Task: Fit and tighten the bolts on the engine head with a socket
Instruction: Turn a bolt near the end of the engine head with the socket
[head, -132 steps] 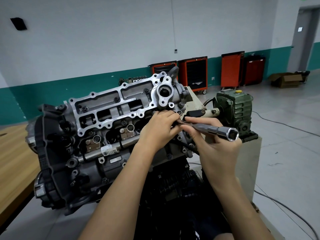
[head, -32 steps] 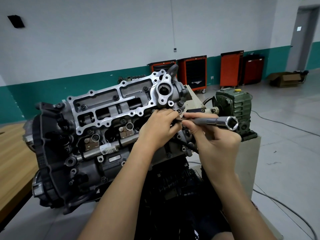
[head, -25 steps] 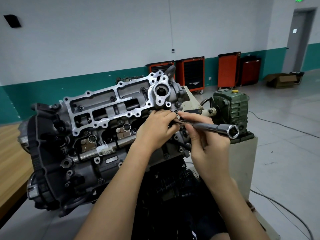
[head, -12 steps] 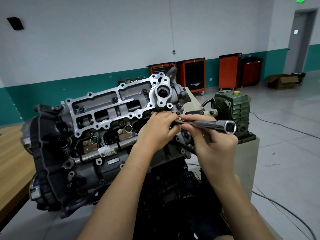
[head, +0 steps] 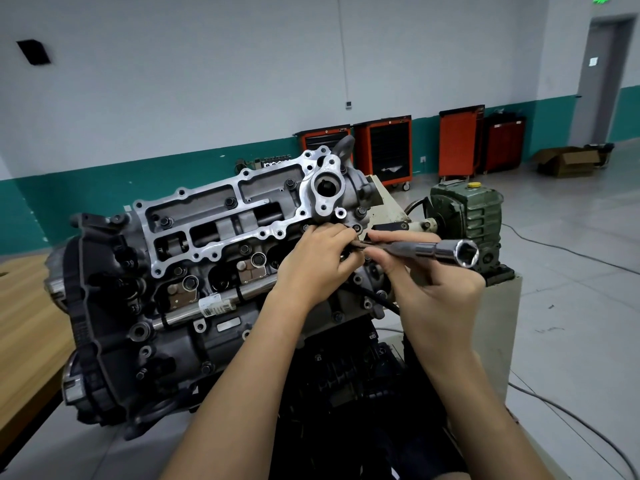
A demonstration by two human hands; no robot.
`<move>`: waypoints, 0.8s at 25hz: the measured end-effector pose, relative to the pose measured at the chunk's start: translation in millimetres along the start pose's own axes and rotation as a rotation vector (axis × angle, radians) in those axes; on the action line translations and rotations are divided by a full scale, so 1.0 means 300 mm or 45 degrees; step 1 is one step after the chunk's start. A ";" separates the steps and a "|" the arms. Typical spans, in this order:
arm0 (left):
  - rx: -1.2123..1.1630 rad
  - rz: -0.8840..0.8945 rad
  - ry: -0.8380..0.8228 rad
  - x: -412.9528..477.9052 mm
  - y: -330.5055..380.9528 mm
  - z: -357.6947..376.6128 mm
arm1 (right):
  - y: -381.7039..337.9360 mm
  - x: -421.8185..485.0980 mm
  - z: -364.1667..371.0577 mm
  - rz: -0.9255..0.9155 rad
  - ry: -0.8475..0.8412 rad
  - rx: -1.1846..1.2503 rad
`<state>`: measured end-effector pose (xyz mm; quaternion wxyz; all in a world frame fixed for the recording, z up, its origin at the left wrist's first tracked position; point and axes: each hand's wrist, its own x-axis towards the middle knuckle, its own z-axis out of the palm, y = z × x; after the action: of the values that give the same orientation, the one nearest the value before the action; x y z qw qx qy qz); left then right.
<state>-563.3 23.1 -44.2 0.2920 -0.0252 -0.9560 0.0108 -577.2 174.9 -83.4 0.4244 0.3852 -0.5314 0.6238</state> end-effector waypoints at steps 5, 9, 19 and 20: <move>0.001 0.005 -0.006 0.003 -0.002 0.002 | -0.008 -0.031 0.007 0.010 -0.103 0.009; 0.005 0.018 0.002 0.001 0.002 0.001 | 0.006 -0.005 0.010 -0.068 -0.042 -0.080; 0.017 0.005 -0.004 0.007 -0.005 0.006 | 0.009 0.005 -0.002 -0.040 -0.027 -0.042; 0.023 0.013 -0.001 0.006 -0.005 0.008 | 0.008 0.002 -0.005 -0.013 -0.005 -0.020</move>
<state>-566.2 21.7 -45.0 0.2918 -0.0272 -0.9559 0.0210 -579.6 176.3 -83.9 0.4296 0.3858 -0.5352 0.6166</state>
